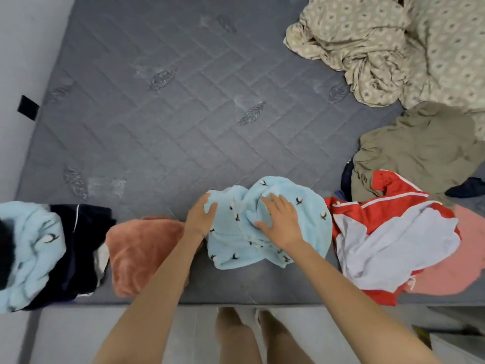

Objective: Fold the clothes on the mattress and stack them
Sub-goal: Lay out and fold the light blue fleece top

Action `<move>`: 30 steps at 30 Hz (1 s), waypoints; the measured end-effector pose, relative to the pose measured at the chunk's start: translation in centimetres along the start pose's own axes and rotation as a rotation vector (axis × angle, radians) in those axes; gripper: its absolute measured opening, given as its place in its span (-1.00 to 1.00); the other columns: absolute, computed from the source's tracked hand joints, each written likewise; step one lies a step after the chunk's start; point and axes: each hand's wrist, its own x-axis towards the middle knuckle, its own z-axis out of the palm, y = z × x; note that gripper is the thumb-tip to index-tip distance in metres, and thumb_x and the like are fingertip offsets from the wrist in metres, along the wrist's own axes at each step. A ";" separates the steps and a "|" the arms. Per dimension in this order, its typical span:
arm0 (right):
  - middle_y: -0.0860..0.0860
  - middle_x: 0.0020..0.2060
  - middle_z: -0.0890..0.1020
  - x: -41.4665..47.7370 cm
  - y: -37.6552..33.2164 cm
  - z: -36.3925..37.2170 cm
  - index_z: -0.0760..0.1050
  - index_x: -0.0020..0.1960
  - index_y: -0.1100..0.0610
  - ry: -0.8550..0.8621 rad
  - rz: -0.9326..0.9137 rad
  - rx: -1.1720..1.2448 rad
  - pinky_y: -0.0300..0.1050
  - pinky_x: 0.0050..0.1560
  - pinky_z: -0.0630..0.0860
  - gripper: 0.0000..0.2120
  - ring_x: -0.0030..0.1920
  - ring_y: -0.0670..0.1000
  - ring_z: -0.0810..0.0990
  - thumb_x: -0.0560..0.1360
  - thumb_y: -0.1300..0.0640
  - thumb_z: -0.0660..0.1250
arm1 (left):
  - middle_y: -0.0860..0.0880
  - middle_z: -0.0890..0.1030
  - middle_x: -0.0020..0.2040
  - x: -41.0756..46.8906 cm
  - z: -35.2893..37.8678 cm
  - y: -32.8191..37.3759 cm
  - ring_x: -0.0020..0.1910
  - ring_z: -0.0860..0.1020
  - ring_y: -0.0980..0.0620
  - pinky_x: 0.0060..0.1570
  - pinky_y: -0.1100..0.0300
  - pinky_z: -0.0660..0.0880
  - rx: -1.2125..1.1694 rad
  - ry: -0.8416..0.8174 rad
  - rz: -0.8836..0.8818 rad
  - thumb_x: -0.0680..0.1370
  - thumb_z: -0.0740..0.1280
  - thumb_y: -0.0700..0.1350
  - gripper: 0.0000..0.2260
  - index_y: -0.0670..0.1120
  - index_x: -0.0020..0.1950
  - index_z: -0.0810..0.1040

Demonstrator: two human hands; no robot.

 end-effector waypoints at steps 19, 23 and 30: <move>0.04 0.53 -0.41 3.1 -4.1 7.1 -0.34 0.57 -0.08 -0.261 0.035 -0.005 0.15 0.53 -0.31 0.15 0.53 0.10 -0.42 0.35 -0.35 0.41 | 0.05 0.70 -0.21 2.5 1.1 -0.6 -0.22 0.66 0.14 -0.28 0.26 0.57 -0.664 -0.166 -0.241 0.55 0.38 -0.19 -0.95 -0.07 -0.01 0.59; 0.08 0.58 -0.19 2.6 -5.1 5.4 -0.10 0.60 -0.01 0.039 0.033 0.066 0.09 0.56 -0.11 -0.11 0.58 0.11 -0.19 0.49 -0.11 0.39 | -0.07 0.66 -0.02 1.3 0.4 3.7 -0.06 0.64 0.04 -0.11 0.16 0.60 -0.715 -0.175 -0.155 0.55 0.37 -0.21 -0.84 -0.17 0.13 0.58; -0.03 -0.26 0.62 2.2 -6.5 -4.3 0.59 -0.15 0.12 0.137 0.084 0.636 -0.25 -0.15 0.44 -0.80 -0.23 -0.08 0.53 0.56 0.02 0.35 | -0.02 0.63 -0.15 -1.6 -3.7 10.5 -0.20 0.59 0.04 -0.24 0.20 0.61 -0.706 -0.148 -0.003 0.62 0.26 -0.19 -0.90 -0.14 0.11 0.52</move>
